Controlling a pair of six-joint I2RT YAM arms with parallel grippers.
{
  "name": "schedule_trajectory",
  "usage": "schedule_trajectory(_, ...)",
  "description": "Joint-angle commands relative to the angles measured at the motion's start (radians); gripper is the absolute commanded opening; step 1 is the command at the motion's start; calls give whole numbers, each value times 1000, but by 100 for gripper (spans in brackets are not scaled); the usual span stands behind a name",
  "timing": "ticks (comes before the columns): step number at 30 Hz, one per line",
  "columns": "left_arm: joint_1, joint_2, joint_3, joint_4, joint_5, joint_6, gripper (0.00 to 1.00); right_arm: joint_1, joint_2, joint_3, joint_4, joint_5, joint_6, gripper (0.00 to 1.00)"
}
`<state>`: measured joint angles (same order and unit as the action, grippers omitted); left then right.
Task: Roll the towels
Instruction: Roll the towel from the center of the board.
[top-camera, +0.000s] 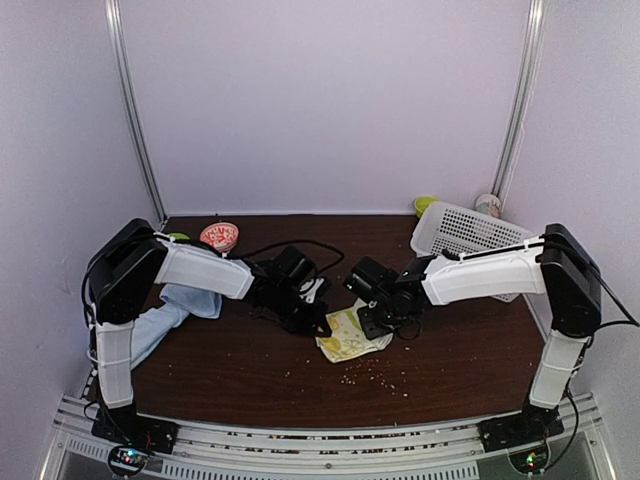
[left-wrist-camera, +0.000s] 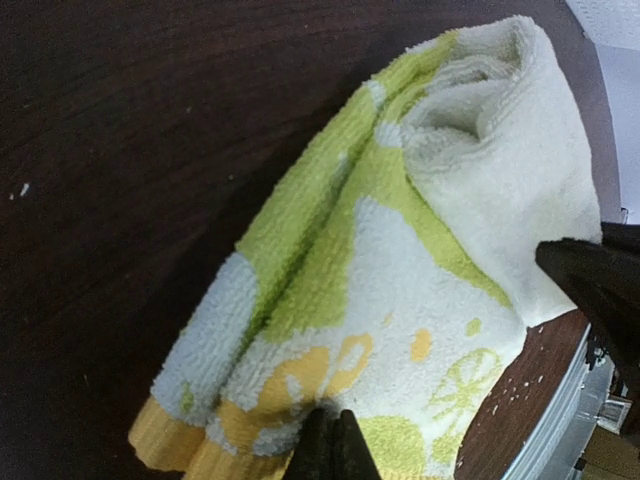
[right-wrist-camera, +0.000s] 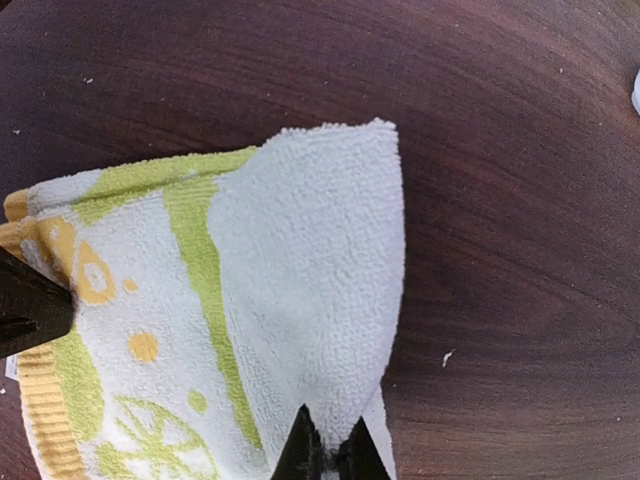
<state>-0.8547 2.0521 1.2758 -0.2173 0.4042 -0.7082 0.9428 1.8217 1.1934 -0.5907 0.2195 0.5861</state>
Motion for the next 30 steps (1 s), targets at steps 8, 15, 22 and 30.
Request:
schedule_trajectory(8, -18, 7, -37, 41, 1, -16, 0, 45, 13, 24, 42, -23, 44, 8)
schedule_trajectory(15, -23, 7, -52, 53, 1, -20, 0, 45, -19, -5, 104, -95, 35, 22)
schedule_trajectory(22, -26, 5, -58, 57, 0, -20, 0, 46, -21, -32, 179, -194, 39, 26)
schedule_trajectory(30, -26, -10, -59, 48, -1, -15, 0, 38, -1, -72, 244, -284, 58, 29)
